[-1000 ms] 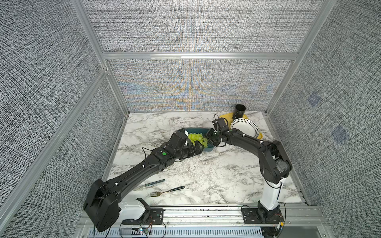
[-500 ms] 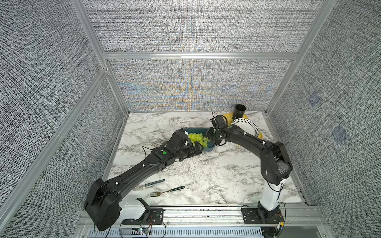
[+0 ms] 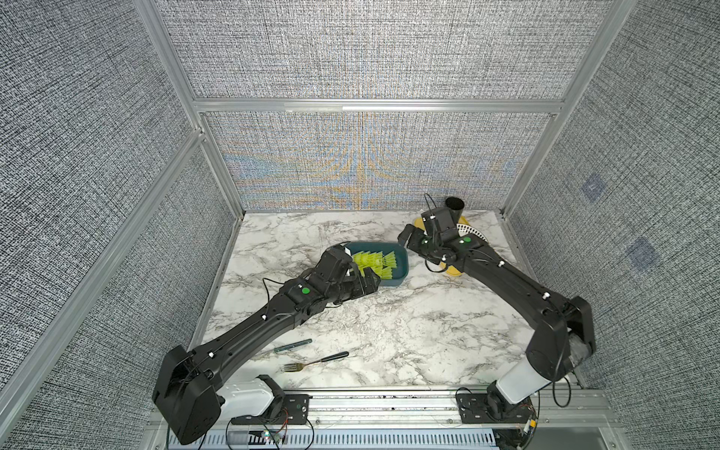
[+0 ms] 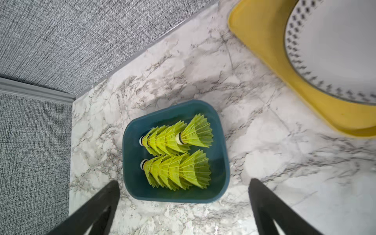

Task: Put the shuttlecocks into the storage box
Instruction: Reset both arms

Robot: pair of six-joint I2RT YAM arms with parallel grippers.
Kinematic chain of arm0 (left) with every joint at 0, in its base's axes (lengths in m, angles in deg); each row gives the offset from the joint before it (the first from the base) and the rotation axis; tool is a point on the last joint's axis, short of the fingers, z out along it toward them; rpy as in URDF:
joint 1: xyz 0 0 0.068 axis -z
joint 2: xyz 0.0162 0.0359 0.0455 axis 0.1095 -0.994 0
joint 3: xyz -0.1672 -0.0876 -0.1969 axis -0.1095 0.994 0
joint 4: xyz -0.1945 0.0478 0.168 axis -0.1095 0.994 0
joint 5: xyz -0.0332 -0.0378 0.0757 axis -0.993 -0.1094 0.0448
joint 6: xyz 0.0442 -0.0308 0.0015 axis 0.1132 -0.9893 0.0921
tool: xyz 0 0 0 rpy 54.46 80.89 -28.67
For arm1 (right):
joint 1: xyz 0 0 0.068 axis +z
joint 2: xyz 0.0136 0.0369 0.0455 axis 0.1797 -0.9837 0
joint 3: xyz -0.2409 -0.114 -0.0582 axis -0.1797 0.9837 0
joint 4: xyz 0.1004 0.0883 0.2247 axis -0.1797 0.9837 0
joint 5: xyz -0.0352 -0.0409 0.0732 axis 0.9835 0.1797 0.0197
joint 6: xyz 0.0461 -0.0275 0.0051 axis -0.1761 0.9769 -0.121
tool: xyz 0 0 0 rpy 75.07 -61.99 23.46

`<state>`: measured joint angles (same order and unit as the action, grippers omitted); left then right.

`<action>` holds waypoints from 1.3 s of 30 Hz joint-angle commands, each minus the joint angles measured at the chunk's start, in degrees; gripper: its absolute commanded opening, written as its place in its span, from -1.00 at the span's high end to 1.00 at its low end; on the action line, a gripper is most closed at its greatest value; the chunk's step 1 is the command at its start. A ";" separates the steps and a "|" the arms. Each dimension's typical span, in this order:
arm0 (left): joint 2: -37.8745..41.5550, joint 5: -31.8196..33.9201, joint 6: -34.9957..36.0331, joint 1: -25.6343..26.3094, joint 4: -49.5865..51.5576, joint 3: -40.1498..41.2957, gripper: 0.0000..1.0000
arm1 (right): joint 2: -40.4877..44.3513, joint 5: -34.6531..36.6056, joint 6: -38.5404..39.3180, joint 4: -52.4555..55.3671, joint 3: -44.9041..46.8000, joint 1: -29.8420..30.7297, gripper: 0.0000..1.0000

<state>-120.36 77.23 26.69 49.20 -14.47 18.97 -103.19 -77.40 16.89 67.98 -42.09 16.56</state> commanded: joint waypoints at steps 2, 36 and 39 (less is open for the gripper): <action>1.08 1.45 0.61 -0.11 2.48 0.45 -1.00 | 6.72 4.31 8.80 -0.24 5.68 -1.47 -0.97; 0.63 46.57 21.45 -10.19 11.30 2.36 -1.00 | 41.43 16.90 23.51 -34.43 50.14 -24.28 -0.97; -2.81 50.53 28.41 -10.82 4.97 5.09 -1.00 | 36.81 14.37 25.99 -41.10 54.60 -24.21 -0.98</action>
<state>-121.30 118.56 46.27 38.87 -0.94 22.27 -64.09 -62.47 41.53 39.46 10.12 -7.76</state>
